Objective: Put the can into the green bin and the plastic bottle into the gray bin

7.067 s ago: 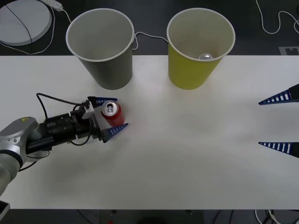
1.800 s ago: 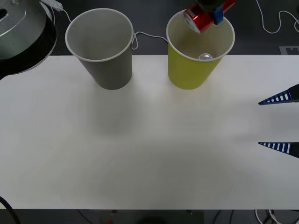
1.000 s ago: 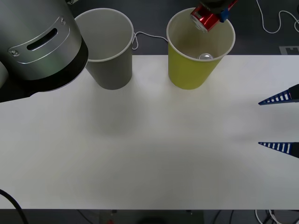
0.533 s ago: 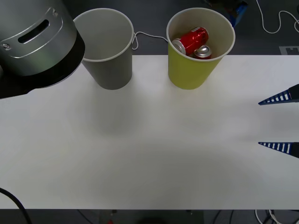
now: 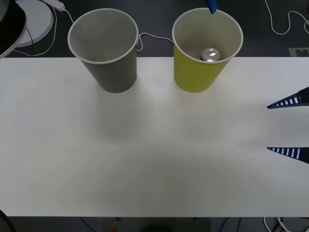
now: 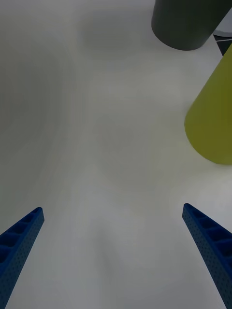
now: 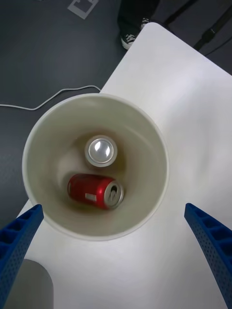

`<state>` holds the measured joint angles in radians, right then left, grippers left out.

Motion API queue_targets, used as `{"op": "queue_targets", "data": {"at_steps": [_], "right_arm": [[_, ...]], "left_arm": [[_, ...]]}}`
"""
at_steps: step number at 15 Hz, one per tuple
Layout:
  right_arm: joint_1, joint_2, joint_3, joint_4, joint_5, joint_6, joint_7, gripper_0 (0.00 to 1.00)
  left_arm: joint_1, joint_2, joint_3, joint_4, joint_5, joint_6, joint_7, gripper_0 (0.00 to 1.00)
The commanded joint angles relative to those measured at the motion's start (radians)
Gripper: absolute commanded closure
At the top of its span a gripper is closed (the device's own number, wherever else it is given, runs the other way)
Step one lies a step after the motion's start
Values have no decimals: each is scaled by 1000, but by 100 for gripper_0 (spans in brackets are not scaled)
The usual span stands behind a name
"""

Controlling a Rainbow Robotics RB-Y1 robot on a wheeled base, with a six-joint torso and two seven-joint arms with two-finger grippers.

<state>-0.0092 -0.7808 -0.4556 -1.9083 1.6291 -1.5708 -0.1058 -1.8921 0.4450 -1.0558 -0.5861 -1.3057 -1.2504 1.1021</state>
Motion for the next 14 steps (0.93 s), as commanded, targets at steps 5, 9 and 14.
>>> {"op": "queue_targets", "data": {"at_steps": [5, 9, 14], "right_arm": [[0, 0, 0, 0, 0, 0, 0, 0], [0, 0, 0, 0, 0, 0, 0, 0], [0, 0, 0, 0, 0, 0, 0, 0]], "left_arm": [[214, 336, 137, -468, -70, -52, -15, 0], [386, 540, 238, -741, -70, -55, -30, 0], [685, 701, 522, -995, -89, -144, -68, 0]]}}
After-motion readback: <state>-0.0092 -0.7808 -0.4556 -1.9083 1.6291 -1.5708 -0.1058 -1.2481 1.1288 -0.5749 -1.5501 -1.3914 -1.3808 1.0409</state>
